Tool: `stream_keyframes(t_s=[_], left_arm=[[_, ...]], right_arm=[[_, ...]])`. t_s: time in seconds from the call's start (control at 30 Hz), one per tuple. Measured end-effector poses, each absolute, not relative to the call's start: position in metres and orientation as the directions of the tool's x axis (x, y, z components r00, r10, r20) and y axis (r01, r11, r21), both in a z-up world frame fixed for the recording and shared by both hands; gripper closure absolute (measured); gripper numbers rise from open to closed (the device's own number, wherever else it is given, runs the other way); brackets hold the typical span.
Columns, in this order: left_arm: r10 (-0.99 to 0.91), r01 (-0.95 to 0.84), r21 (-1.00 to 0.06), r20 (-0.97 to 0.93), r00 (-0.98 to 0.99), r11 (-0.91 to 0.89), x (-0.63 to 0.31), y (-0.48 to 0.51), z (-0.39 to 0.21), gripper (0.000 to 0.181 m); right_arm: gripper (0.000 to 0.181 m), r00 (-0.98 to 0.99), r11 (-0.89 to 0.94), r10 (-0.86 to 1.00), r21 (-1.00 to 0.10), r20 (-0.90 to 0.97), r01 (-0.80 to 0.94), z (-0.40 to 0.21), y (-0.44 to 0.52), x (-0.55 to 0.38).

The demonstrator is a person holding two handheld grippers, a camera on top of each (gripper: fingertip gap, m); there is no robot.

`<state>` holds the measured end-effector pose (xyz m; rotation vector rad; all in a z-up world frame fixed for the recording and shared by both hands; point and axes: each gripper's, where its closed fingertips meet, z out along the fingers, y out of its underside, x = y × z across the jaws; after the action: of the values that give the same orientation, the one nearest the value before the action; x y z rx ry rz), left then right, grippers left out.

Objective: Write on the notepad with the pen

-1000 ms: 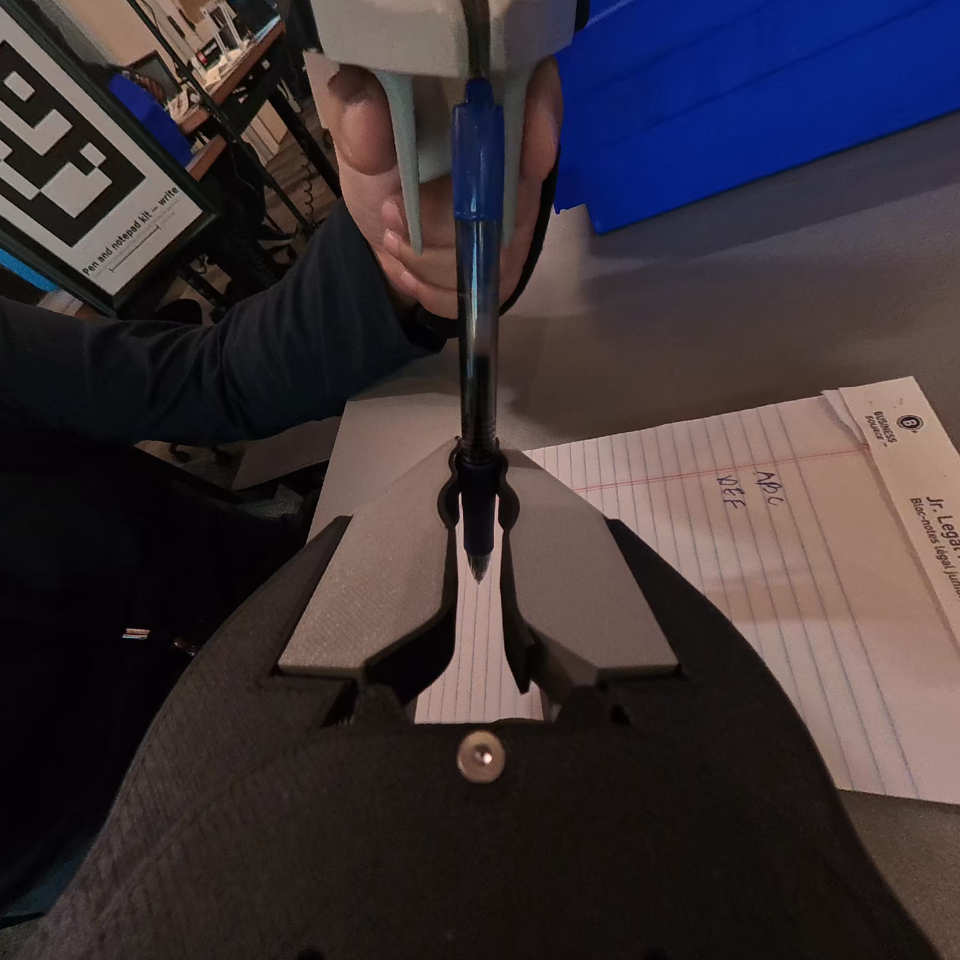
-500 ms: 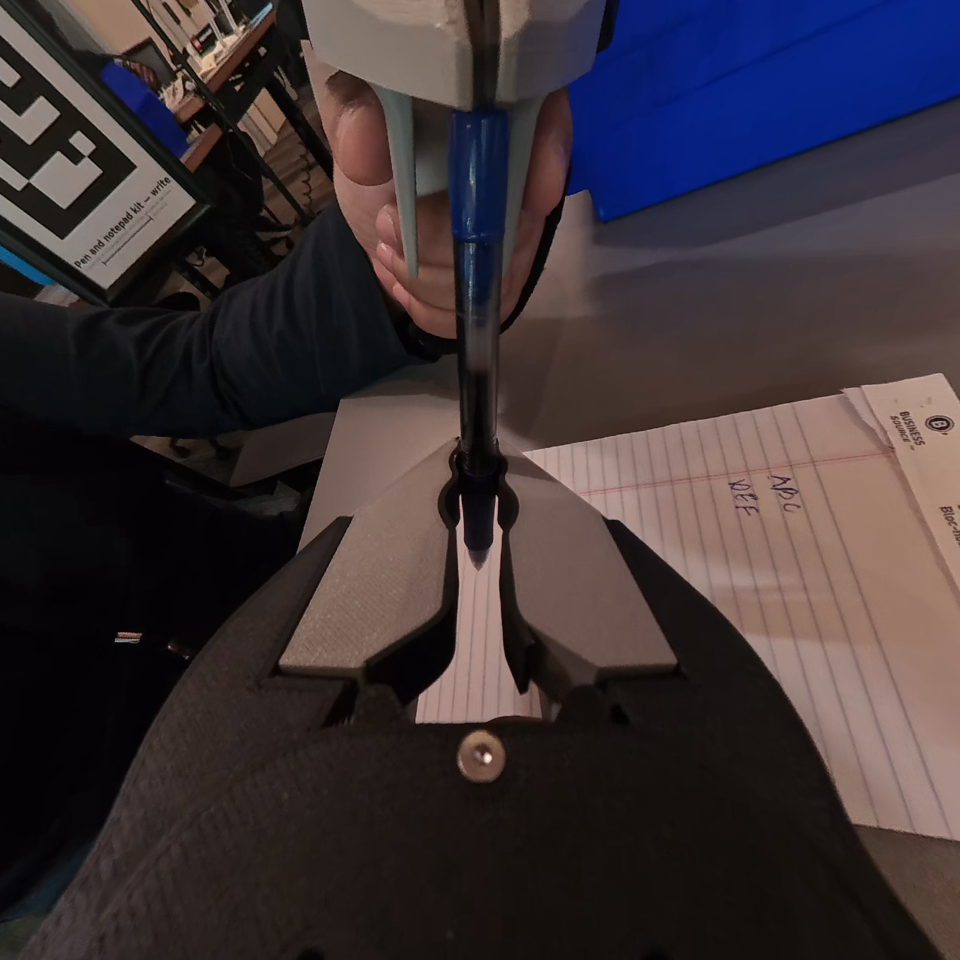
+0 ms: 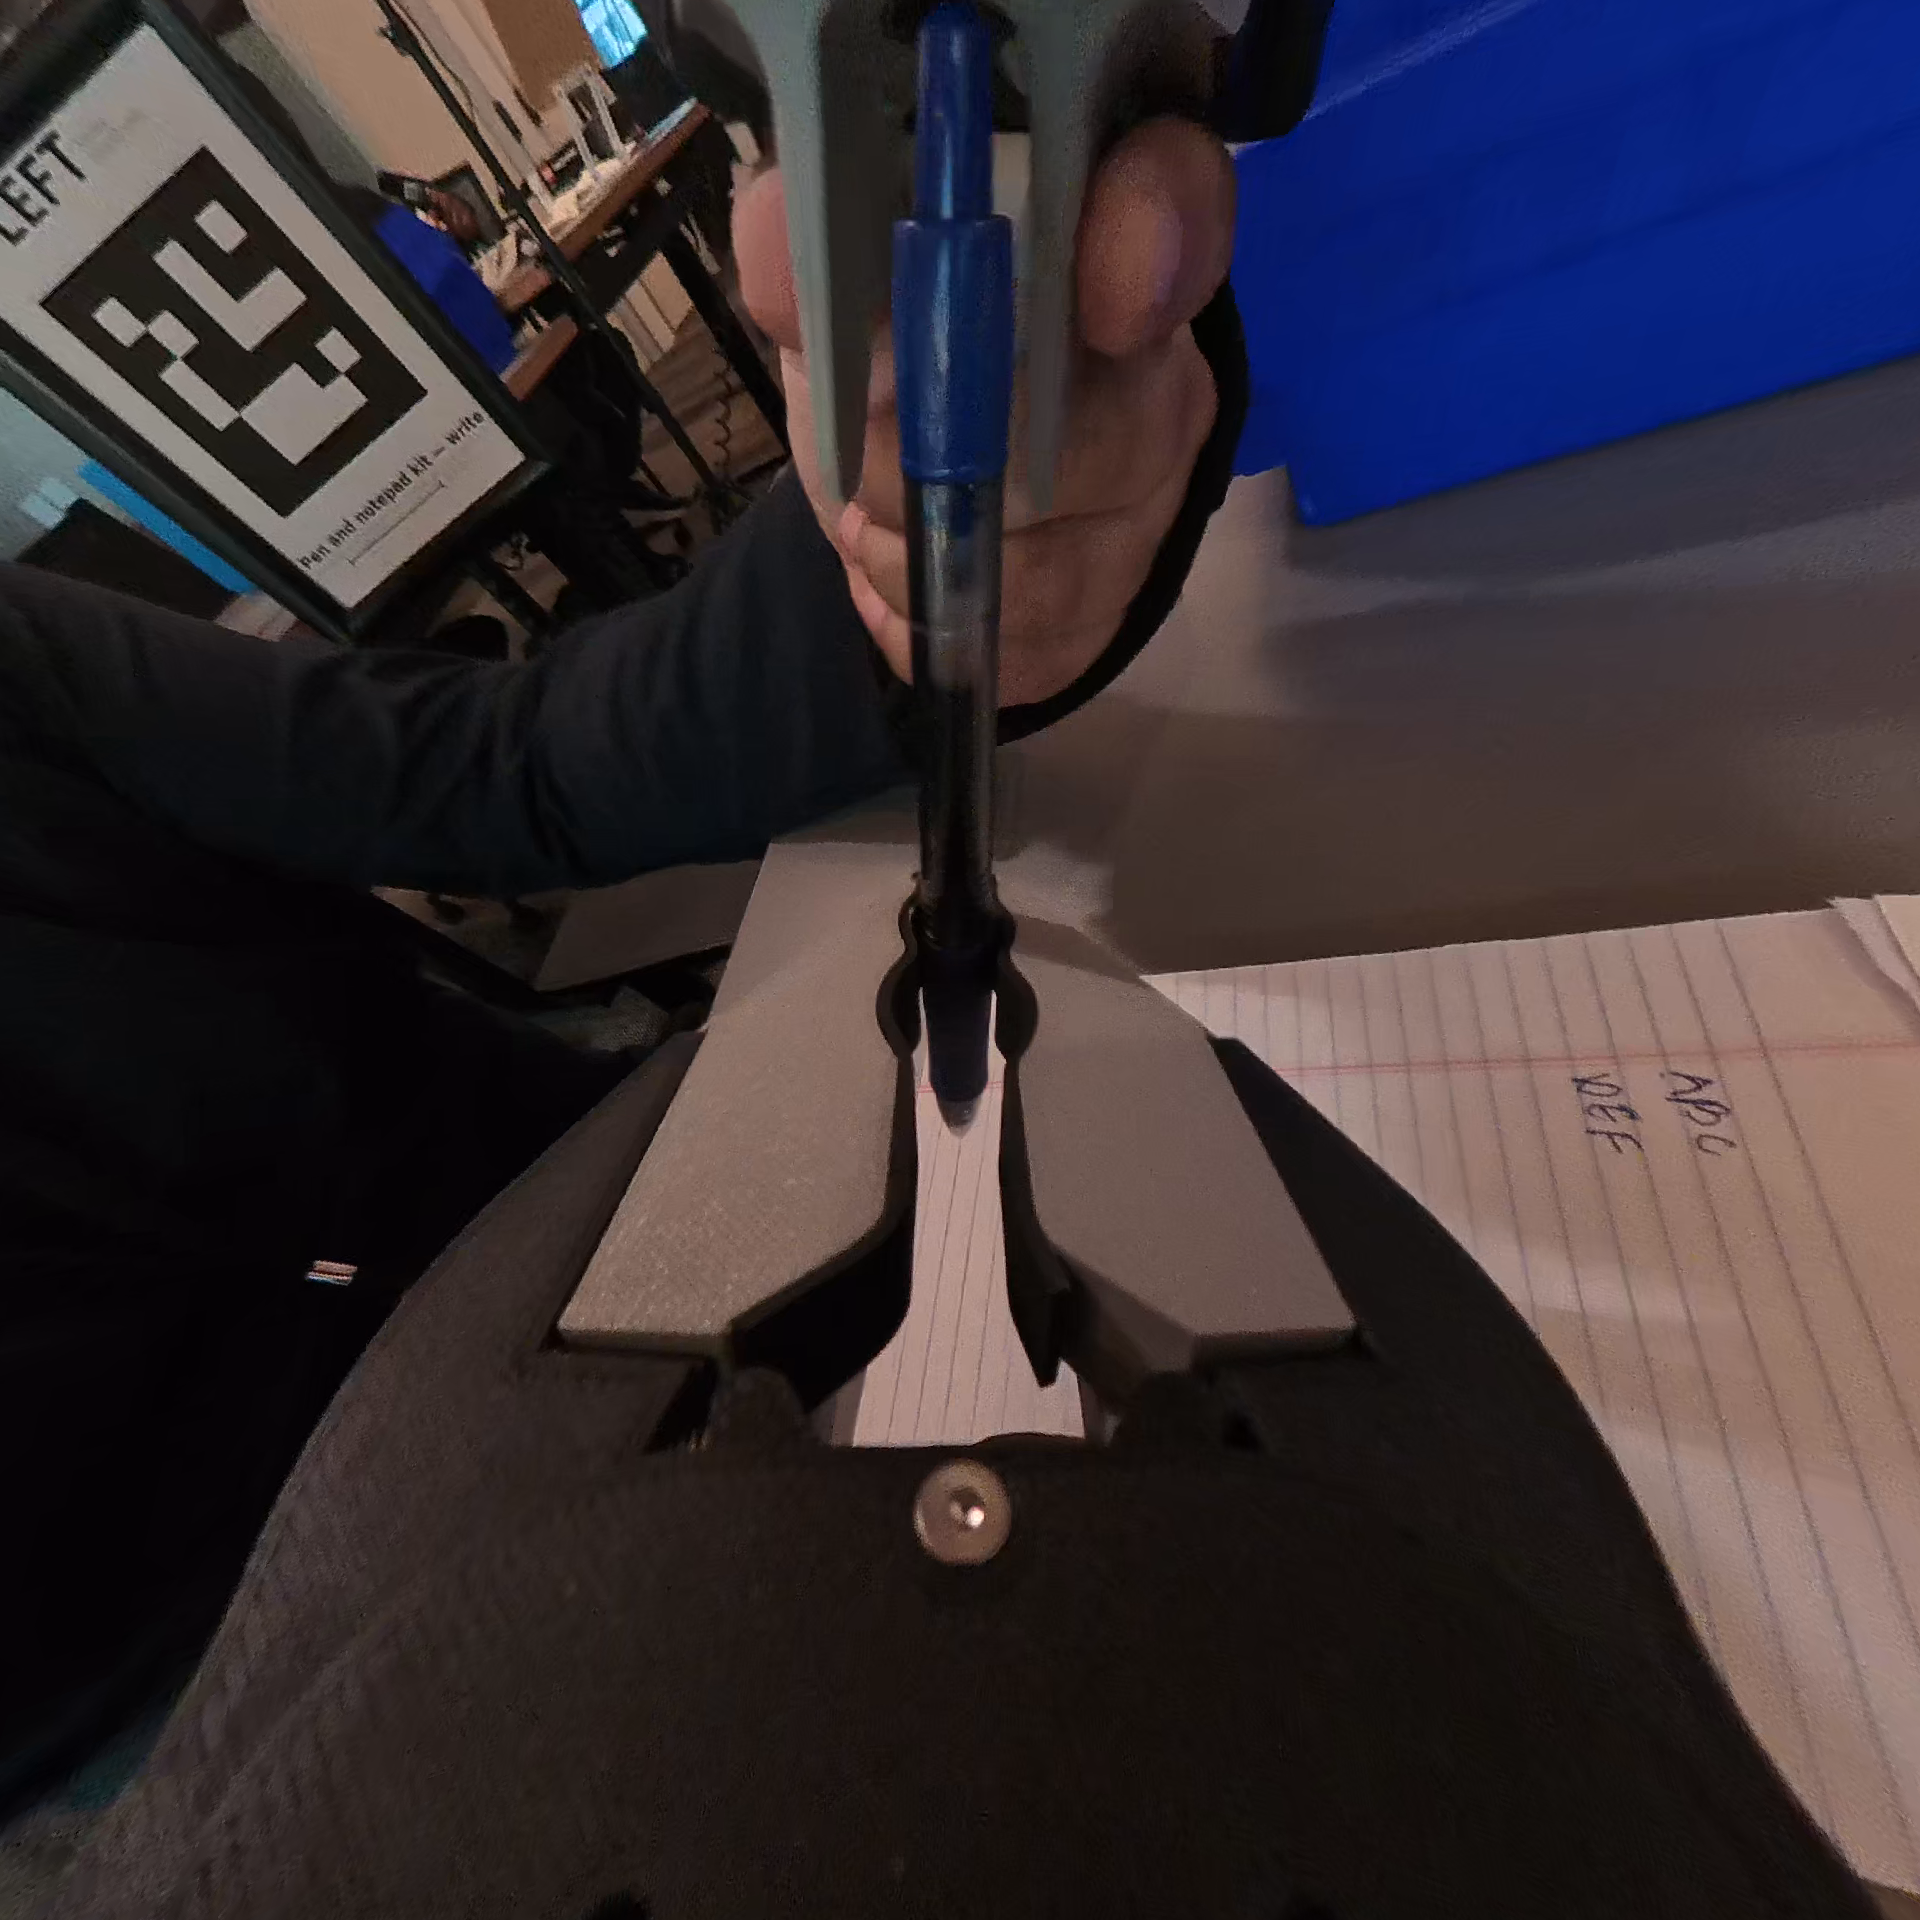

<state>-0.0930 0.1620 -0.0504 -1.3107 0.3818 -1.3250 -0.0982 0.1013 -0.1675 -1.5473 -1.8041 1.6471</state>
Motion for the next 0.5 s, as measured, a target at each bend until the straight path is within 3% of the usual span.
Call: stream_keyframes(t_s=[0.23, 0.5], left_arm=[[-0.783, 0.560, -0.797, 0.490, 0.383, -0.226, -0.120, 0.178, -0.048, 0.181], [-0.659, 0.396, -0.857, 0.509, 0.553, -0.330, -0.110, 0.201, -0.094, 0.181]], right_arm=[[0.176, -0.324, -0.247, 0.854, -0.865, -0.407, 0.436, -0.152, 0.127, -0.099], [0.176, 0.220, -0.370, 0.927, -0.841, -0.304, 0.396, -0.145, 0.208, -0.071]])
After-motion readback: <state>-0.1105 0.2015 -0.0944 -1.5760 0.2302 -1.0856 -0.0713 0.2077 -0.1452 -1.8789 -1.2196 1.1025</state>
